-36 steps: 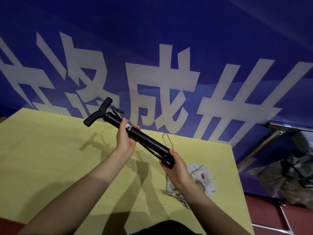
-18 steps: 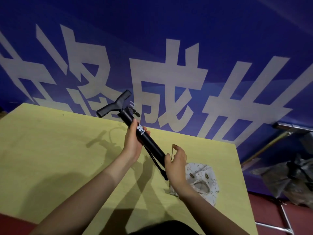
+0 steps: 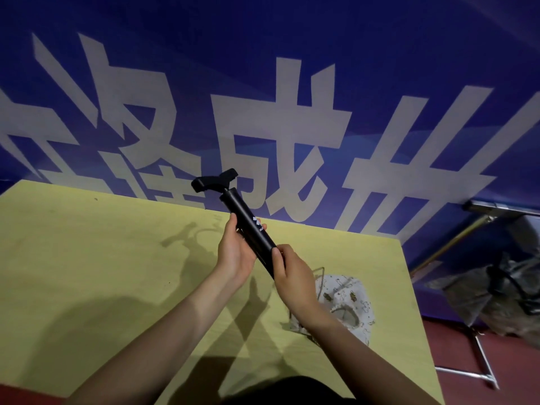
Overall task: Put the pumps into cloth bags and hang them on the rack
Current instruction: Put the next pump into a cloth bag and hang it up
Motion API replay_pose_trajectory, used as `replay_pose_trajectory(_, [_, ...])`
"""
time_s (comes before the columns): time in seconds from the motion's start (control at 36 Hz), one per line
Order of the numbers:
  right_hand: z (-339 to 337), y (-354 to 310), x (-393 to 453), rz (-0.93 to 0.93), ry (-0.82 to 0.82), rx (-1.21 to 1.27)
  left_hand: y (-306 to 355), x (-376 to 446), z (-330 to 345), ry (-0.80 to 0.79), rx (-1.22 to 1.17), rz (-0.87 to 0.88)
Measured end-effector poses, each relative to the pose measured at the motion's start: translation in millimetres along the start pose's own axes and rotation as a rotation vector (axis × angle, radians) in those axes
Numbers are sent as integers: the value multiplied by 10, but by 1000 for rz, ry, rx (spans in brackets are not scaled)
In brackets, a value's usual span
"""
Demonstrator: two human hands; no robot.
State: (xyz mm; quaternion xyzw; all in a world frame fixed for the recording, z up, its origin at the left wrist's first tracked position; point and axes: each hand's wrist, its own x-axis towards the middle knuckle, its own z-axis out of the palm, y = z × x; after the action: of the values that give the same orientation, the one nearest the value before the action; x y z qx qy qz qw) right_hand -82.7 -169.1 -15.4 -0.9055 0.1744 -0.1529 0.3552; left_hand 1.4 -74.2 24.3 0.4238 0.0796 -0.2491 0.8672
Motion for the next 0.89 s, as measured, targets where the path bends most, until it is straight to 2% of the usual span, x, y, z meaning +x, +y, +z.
replay_pose_trajectory(0.08, [-14,-19,10,44,-104,130,14,21,20,9,45,35])
replay_pose_trajectory(0.19, [-28,-11,31,205,-260,461,115,71,34,78,115,108])
replay_pose_trajectory(0.28, [-81,3,40,305,-406,581,221,130,-10,141,153,151])
replay_pose_trajectory(0.39, [-180,27,49,293,-549,589,274,207,-194,203,308,219])
replay_pose_trajectory(0.58, [-247,107,18,336,-632,648,385,207,-424,239,606,329])
replay_pose_trajectory(0.67, [-240,179,1,383,-661,660,526,243,-475,252,655,360])
replay_pose_trajectory(0.89, [-275,210,-23,365,-744,668,754,427,-496,161,974,279])
